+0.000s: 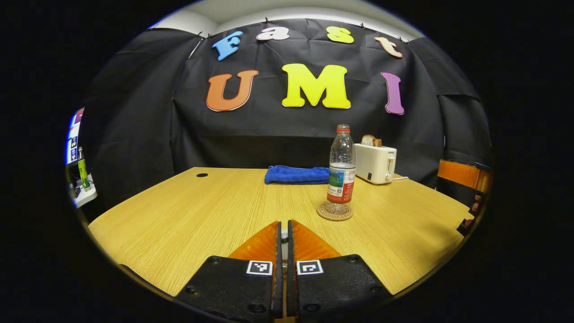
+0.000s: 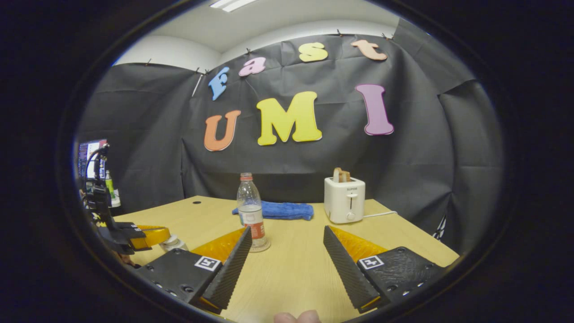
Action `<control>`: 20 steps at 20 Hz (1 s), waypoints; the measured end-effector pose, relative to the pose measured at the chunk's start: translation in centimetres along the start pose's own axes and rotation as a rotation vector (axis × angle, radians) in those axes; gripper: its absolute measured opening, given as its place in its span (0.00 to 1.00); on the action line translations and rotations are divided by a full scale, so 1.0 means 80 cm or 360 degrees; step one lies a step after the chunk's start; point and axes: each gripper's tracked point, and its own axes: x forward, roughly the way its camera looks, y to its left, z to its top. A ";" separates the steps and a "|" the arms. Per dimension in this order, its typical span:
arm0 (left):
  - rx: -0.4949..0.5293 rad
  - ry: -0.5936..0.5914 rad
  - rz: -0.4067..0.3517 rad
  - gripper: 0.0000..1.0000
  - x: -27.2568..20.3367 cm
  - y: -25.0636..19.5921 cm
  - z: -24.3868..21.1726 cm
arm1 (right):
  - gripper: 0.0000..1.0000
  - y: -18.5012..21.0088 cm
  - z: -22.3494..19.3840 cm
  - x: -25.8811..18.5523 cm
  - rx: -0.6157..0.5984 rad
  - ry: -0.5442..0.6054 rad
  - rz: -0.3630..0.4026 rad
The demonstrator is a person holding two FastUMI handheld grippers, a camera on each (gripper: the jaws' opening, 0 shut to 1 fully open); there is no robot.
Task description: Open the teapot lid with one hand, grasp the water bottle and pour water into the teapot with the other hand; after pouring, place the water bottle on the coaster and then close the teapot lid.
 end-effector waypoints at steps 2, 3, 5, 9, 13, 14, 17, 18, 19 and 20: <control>-0.0012 0.0017 -0.0010 0.07 -0.001 -0.005 -0.005 | 0.92 0.000 0.000 -0.003 0.0003 -0.0002 0.0000; -0.0006 0.0007 0.0001 0.09 -0.002 -0.004 -0.003 | 0.92 -0.001 -0.001 -0.003 0.0001 -0.0003 -0.0003; 0.0007 -0.0003 0.0026 0.17 -0.003 -0.004 0.002 | 0.92 -0.003 0.000 -0.005 0.0002 -0.0006 -0.0011; 0.0040 -0.0163 0.0156 1.00 -0.029 0.002 0.057 | 0.96 -0.004 0.013 -0.009 -0.0002 -0.0070 -0.0063; -0.0036 -0.0366 0.0119 1.00 -0.064 -0.024 0.131 | 0.95 -0.022 0.030 -0.020 -0.0076 -0.0172 -0.0207; -0.0042 -0.0388 0.0123 1.00 -0.072 -0.027 0.139 | 0.92 -0.021 0.034 -0.026 -0.0076 -0.0184 -0.0208; -0.0028 -0.0420 0.0103 1.00 -0.090 -0.044 0.145 | 0.95 -0.023 0.047 -0.046 -0.0085 -0.0230 -0.0214; -0.0026 -0.0427 0.0102 1.00 -0.095 -0.048 0.146 | 0.95 -0.020 0.050 -0.054 -0.0086 -0.0240 -0.0211; -0.0028 -0.0435 0.0099 1.00 -0.100 -0.051 0.147 | 0.95 -0.020 0.051 -0.061 -0.0093 -0.0245 -0.0215; -0.0030 -0.0440 0.0090 1.00 -0.104 -0.056 0.148 | 0.95 -0.020 0.053 -0.065 -0.0111 -0.0247 -0.0229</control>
